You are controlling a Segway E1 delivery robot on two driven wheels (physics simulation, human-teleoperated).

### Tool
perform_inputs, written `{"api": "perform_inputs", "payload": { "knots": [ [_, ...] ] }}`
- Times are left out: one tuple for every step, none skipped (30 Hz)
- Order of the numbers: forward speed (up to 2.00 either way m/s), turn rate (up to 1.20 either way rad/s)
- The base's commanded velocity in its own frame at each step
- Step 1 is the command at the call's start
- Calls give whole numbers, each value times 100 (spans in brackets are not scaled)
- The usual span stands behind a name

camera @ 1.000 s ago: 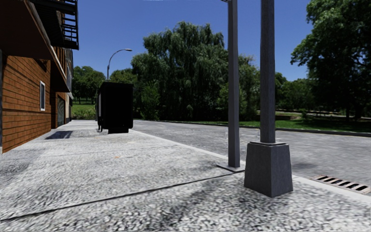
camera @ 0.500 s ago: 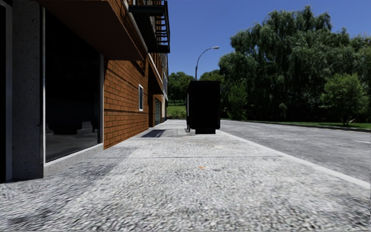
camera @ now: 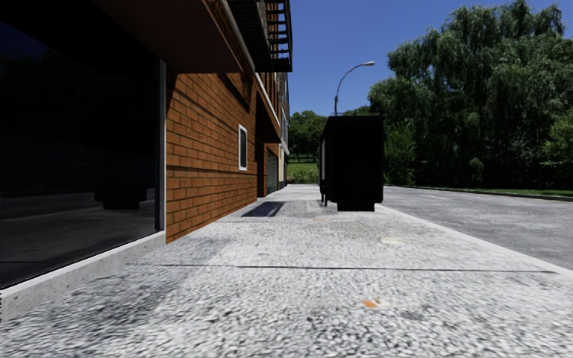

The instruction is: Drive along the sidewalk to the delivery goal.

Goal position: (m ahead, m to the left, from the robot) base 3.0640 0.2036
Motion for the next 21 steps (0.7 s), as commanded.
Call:
{"api": "perform_inputs", "payload": {
  "knots": [
    [200,0],
    [200,0],
    [200,0],
    [200,0],
    [200,0],
    [200,0],
    [200,0],
    [200,0],
    [200,0],
    [200,0],
    [200,0],
    [200,0],
    [200,0],
    [200,0],
    [200,0],
    [200,0],
    [200,0],
    [200,0],
    [200,0],
    [200,0],
    [200,0]
  ]
}}
